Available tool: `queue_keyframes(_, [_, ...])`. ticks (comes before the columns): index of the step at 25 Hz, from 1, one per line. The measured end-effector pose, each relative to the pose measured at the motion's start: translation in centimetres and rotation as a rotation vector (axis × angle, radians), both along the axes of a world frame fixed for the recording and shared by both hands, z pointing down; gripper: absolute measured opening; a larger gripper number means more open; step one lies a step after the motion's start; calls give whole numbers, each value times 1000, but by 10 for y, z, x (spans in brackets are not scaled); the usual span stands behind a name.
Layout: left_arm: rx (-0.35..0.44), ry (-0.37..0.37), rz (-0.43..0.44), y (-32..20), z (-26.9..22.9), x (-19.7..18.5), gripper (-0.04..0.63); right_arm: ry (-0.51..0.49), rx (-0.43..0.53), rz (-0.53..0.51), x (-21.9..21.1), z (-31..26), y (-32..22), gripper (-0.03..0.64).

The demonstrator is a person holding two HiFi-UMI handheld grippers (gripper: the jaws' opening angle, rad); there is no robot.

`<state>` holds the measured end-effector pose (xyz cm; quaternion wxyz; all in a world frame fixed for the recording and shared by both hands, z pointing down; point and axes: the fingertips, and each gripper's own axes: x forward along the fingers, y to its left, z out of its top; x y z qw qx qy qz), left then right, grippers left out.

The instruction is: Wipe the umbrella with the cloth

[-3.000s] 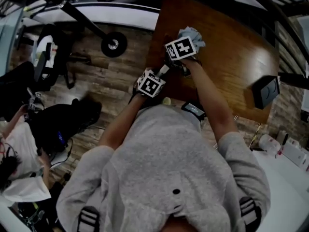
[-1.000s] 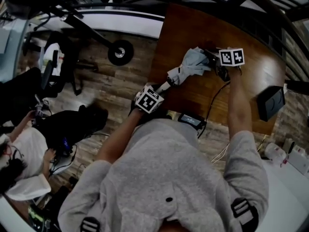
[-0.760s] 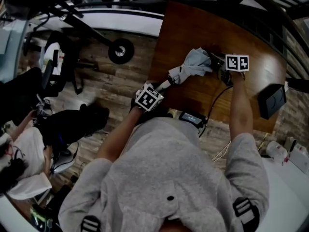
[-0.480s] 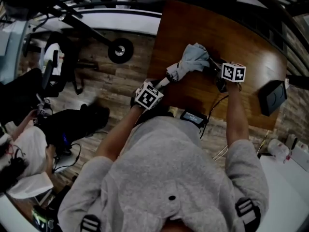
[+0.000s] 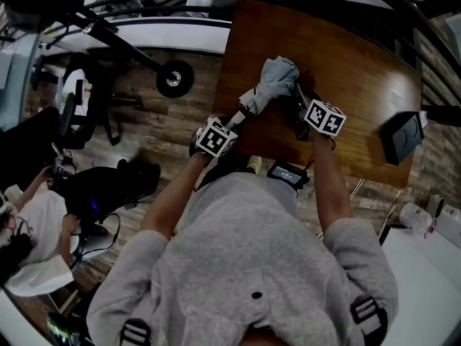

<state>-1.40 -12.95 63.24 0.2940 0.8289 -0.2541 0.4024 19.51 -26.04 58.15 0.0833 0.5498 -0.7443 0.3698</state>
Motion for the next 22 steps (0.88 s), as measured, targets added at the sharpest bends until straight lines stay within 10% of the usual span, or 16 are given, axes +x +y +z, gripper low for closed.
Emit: queue_keyframes(22, [40,23,-73,0,-5,-1,155,-72,105,-504,-210,-76,24,107])
